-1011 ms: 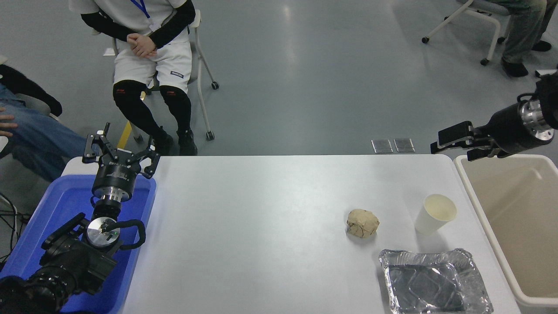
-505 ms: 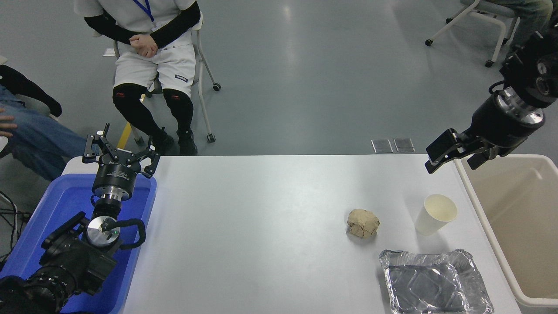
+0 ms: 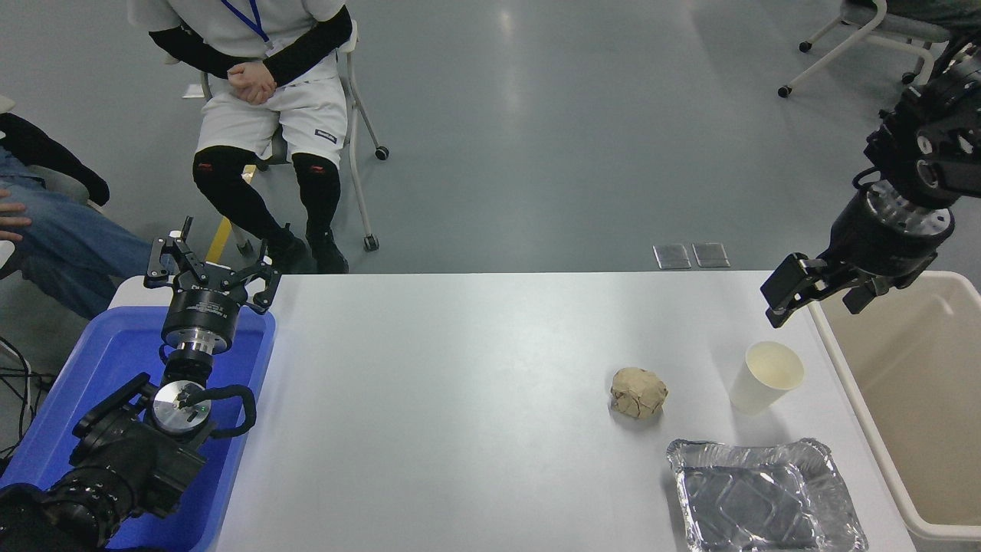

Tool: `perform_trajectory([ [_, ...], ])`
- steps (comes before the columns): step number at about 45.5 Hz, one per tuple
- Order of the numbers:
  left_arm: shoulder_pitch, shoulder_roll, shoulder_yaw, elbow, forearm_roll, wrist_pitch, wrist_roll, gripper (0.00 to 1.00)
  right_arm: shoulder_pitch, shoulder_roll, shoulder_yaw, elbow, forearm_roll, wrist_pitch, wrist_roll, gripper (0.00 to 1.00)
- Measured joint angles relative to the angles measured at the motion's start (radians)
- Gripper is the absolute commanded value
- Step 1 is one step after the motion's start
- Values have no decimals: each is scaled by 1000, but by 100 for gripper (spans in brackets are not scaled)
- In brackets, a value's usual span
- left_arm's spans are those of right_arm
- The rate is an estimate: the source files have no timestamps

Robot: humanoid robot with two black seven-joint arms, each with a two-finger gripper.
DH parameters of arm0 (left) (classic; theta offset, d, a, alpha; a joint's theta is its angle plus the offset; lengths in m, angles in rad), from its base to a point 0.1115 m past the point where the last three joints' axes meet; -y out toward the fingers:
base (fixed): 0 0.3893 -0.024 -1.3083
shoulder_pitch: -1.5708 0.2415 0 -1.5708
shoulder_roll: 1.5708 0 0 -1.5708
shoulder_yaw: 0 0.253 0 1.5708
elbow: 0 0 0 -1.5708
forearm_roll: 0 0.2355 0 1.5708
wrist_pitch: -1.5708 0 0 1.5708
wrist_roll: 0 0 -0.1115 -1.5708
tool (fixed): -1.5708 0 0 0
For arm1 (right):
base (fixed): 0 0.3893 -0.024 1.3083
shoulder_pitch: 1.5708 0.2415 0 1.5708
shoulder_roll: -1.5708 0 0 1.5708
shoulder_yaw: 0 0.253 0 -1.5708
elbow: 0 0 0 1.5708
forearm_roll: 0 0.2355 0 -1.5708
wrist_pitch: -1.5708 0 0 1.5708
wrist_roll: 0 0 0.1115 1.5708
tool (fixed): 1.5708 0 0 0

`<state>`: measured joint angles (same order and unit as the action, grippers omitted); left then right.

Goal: Pick up paper cup place in dustbin

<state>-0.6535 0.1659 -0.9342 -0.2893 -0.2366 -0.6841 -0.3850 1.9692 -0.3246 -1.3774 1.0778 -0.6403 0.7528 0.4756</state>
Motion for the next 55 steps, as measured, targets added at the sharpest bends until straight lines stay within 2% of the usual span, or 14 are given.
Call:
perform_trajectory([
  [16,0,0,0,0,1,0,0,99,-79,-4,45,-61,2,-21,-6,100],
  [34,0,0,0,-1,1,0,0,99,-313,-48,190,-295,-6,-24,-6,100],
  [55,0,0,0,-1,2,0,0,99,-552,-32,245,-501,-45,-96,-21,100],
])
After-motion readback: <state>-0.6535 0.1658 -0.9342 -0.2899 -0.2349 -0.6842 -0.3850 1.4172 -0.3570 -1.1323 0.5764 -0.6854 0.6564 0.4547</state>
